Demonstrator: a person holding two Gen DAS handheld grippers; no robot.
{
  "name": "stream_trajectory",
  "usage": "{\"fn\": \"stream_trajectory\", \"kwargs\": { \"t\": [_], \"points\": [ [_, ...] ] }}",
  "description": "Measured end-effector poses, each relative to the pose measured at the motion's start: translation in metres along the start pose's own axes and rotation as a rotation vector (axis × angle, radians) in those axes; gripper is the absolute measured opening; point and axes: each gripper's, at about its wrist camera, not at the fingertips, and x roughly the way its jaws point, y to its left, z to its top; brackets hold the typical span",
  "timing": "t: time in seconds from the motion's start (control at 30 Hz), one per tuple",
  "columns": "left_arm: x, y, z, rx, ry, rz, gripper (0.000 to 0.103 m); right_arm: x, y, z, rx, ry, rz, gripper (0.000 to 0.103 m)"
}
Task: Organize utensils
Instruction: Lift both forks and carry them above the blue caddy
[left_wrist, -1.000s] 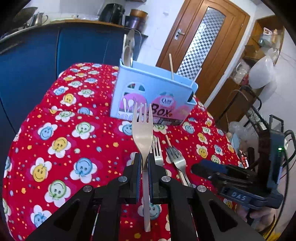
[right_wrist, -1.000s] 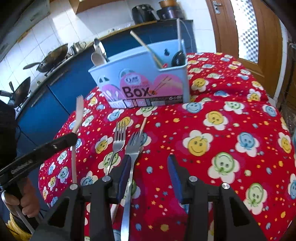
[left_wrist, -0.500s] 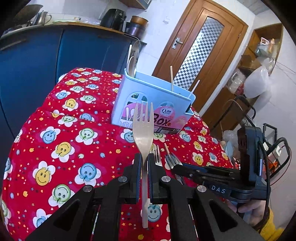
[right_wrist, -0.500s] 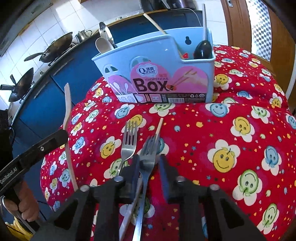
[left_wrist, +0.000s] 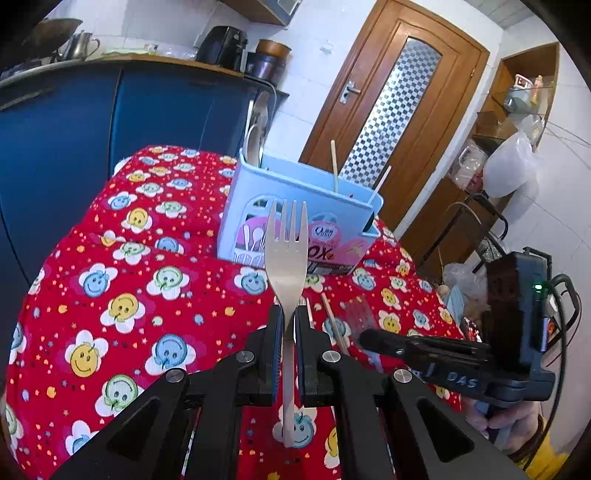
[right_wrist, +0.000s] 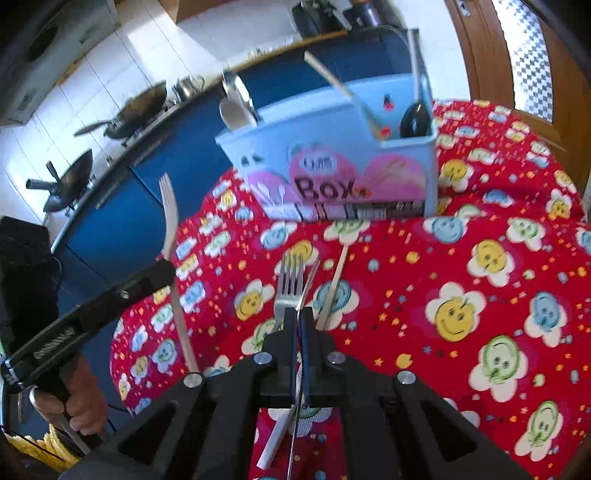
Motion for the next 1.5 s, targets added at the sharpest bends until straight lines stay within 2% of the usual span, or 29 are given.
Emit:
{"fn": "stream_trajectory", "kwargs": {
  "t": [0.27,0.53,0.77,1.1,1.33,1.5],
  "points": [
    [-0.012,-0.009,0.017,0.022,-0.096,-0.016,0.006,-0.043,0.01,0.009,-0.029,-0.196,-0.041,0.003],
    [-0.025,-0.019,0.05,0.036,-0.194,-0.018,0.006,-0.079,0.016,0.03,-0.043,-0.384,-0.083,0.003],
    [-0.023,-0.031,0.088,0.096,-0.284,0.014,0.006,-0.091,0.006,0.058,-0.027,-0.467,-0.098,0.003],
    [-0.001,-0.037,0.134,0.122,-0.398,0.079,0.006,-0.095,0.003,0.096,-0.061,-0.555,-0.152,0.003],
    [0.025,-0.038,0.149,0.14,-0.424,0.111,0.006,-0.086,-0.003,0.126,-0.08,-0.613,-0.173,0.003],
    [0.05,-0.036,0.147,0.152,-0.403,0.134,0.006,-0.069,-0.008,0.143,-0.095,-0.643,-0.182,0.003]
  ]
}}
